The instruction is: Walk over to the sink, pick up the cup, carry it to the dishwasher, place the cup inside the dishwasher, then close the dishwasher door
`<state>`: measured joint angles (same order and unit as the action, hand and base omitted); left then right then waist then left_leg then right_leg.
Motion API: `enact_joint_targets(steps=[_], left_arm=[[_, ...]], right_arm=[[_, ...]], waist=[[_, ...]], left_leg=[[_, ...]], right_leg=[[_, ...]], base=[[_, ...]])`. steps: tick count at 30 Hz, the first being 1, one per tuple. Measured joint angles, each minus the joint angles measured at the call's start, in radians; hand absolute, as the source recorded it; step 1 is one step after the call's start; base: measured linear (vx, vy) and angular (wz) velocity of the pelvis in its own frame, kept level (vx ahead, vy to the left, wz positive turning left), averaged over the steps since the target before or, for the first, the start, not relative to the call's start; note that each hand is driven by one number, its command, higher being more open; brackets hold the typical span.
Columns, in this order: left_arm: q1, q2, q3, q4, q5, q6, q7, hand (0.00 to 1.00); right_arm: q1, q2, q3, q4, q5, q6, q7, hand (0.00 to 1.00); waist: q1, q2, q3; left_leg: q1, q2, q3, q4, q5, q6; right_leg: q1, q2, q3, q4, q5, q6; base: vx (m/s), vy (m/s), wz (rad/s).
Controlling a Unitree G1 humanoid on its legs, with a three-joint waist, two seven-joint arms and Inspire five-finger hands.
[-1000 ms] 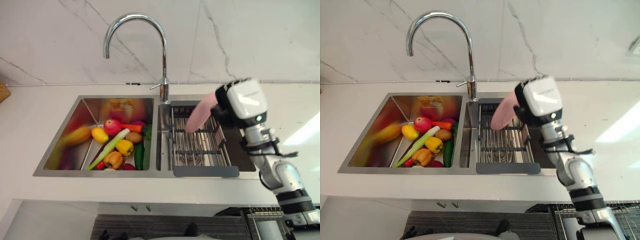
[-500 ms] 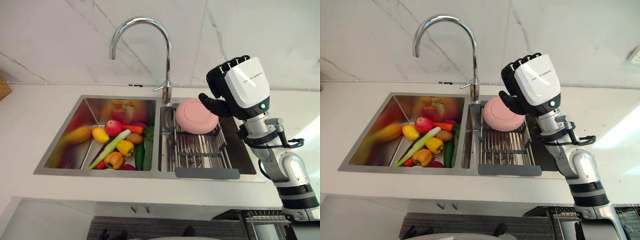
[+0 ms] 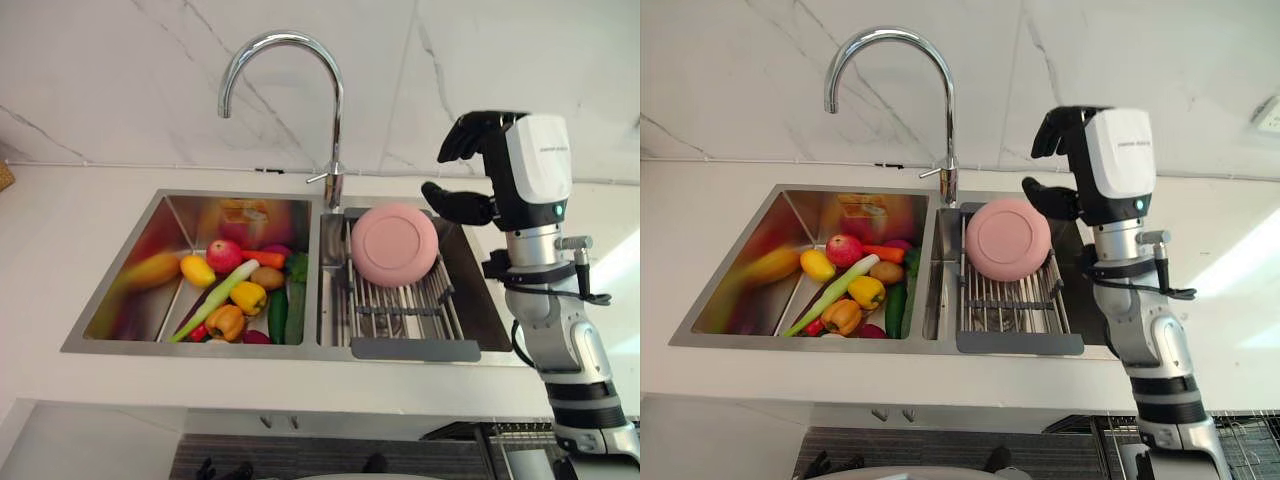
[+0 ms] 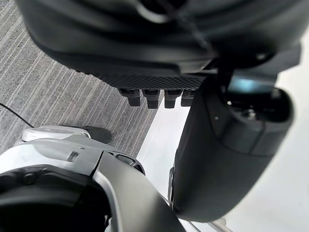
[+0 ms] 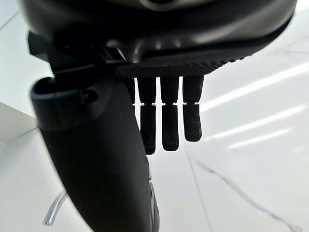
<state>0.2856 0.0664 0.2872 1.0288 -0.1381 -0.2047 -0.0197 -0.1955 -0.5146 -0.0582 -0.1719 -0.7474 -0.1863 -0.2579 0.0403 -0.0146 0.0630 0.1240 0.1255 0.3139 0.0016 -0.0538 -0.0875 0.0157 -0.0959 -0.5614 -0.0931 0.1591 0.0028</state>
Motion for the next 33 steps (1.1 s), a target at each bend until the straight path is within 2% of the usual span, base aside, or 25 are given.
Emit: enact_joint_targets(steps=[4,6,10,13,17,20,24,28,33], left_arm=[[-0.001,0.000,0.000,0.000,-0.001,0.004,0.002,1.00],[-0.002,0.000,0.000,0.000,-0.001,0.006,0.006,1.00],[-0.003,0.000,-0.001,-0.001,-0.001,0.011,0.013,1.00],[-0.003,0.002,-0.002,-0.007,-0.001,0.019,0.015,1.00],[-0.005,0.006,-0.002,-0.010,-0.001,0.025,0.015,1.00],[-0.007,0.006,-0.002,-0.010,-0.001,0.028,0.015,1.00],[-0.011,0.005,-0.003,-0.020,-0.001,0.039,0.015,1.00],[-0.011,0.004,-0.002,-0.025,-0.001,0.047,0.015,1.00],[-0.009,0.000,-0.002,-0.045,-0.001,0.050,0.015,1.00]], right_arm=[[0.053,0.019,0.006,0.003,0.004,0.025,0.117,1.00],[0.055,0.022,0.007,0.008,0.008,0.040,0.145,1.00],[0.056,0.033,0.008,0.032,0.015,0.055,0.157,1.00],[0.060,0.046,0.025,0.090,0.039,0.089,0.182,1.00],[0.097,0.059,0.053,0.171,-0.036,0.096,0.183,1.00],[0.101,0.063,0.074,0.207,-0.032,0.117,0.198,1.00],[0.100,0.063,0.074,0.268,0.088,0.152,0.203,1.00],[0.098,0.063,0.060,0.329,0.246,0.156,0.198,1.00],[0.061,0.064,0.020,0.373,0.356,0.160,0.193,1.00]], waist=[[-0.002,0.000,0.000],[-0.002,0.000,0.000],[-0.003,-0.001,0.001],[-0.003,-0.005,0.003],[-0.003,-0.009,0.007],[-0.005,-0.008,0.009],[-0.005,-0.007,0.011],[-0.005,-0.002,0.017],[-0.005,0.005,0.023]], left_leg=[[0.001,0.000,0.001,0.001,0.000,0.000],[0.001,0.000,0.001,0.001,0.000,0.000],[0.002,0.000,0.001,0.001,0.000,0.000],[0.003,-0.002,-0.001,-0.001,0.000,0.000],[0.000,-0.003,-0.007,-0.002,0.000,0.000],[-0.001,-0.003,-0.011,-0.003,-0.001,0.001],[-0.001,-0.006,-0.021,-0.006,-0.001,0.001],[0.000,-0.007,-0.030,-0.007,-0.001,0.002],[0.000,-0.009,-0.044,-0.006,0.000,0.004]], right_leg=[[0.000,0.000,0.001,0.000,0.000,0.000],[0.000,0.000,0.002,0.000,0.000,0.000],[0.001,-0.001,0.001,0.000,0.000,0.000],[0.003,-0.003,-0.002,0.000,-0.002,0.003],[0.004,-0.006,-0.012,0.000,-0.006,0.008],[0.004,-0.007,-0.016,0.000,-0.006,0.009],[0.010,-0.010,-0.027,0.000,-0.009,0.012],[0.018,-0.012,-0.042,0.000,-0.010,0.015],[0.023,-0.014,-0.051,0.000,-0.011,0.015]], base=[[-0.01,0.027,-0.01],[0.00,0.000,0.00],[0.00,0.000,0.00],[0.00,0.000,0.01],[0.00,0.000,0.06],[0.00,0.000,0.04],[0.01,0.023,0.08],[-0.01,0.021,0.07],[-0.02,0.018,0.06]])
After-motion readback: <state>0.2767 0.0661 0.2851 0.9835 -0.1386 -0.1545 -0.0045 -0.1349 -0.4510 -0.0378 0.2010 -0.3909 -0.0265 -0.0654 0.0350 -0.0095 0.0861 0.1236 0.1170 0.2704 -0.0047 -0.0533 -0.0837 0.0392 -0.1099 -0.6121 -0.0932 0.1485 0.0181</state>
